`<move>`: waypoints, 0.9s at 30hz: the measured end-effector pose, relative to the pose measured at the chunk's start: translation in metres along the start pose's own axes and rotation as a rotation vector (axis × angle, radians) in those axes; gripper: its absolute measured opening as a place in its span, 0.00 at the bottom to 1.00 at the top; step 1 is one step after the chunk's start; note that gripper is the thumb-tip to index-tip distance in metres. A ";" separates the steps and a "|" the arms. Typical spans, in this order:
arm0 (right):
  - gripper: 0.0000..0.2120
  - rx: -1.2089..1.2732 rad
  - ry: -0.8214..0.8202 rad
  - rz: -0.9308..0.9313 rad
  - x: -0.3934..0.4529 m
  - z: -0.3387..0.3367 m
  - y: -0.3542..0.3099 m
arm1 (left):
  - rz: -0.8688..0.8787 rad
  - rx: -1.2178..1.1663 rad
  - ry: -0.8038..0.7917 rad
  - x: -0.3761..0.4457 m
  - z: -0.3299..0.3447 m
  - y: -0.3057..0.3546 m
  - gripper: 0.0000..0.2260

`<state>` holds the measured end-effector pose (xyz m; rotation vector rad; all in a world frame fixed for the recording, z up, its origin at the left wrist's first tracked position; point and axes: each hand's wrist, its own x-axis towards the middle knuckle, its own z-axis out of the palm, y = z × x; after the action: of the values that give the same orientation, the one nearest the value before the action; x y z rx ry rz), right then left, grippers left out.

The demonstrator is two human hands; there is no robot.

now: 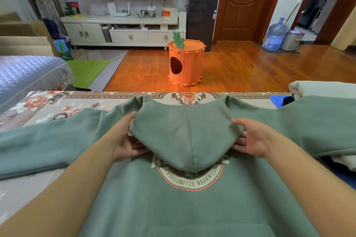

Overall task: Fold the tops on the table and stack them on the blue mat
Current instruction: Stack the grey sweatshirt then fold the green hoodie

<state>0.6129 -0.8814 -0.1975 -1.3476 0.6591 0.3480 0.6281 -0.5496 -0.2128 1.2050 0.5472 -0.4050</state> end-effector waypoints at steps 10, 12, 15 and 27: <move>0.02 -0.020 0.097 -0.424 0.031 0.003 0.009 | 0.263 0.056 -0.014 0.026 0.013 0.007 0.15; 0.11 0.056 0.156 -0.274 0.041 -0.005 0.017 | 0.207 0.116 -0.009 0.033 0.008 -0.008 0.15; 0.17 0.044 0.069 -0.121 0.040 -0.007 0.004 | 0.186 0.090 0.052 0.035 0.010 -0.011 0.10; 0.14 0.203 0.019 -0.287 0.058 0.000 -0.012 | 0.223 -0.128 0.015 0.032 0.009 0.004 0.12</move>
<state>0.6647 -0.8919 -0.2235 -1.2310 0.4932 0.0362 0.6576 -0.5573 -0.2259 1.1320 0.4391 -0.1685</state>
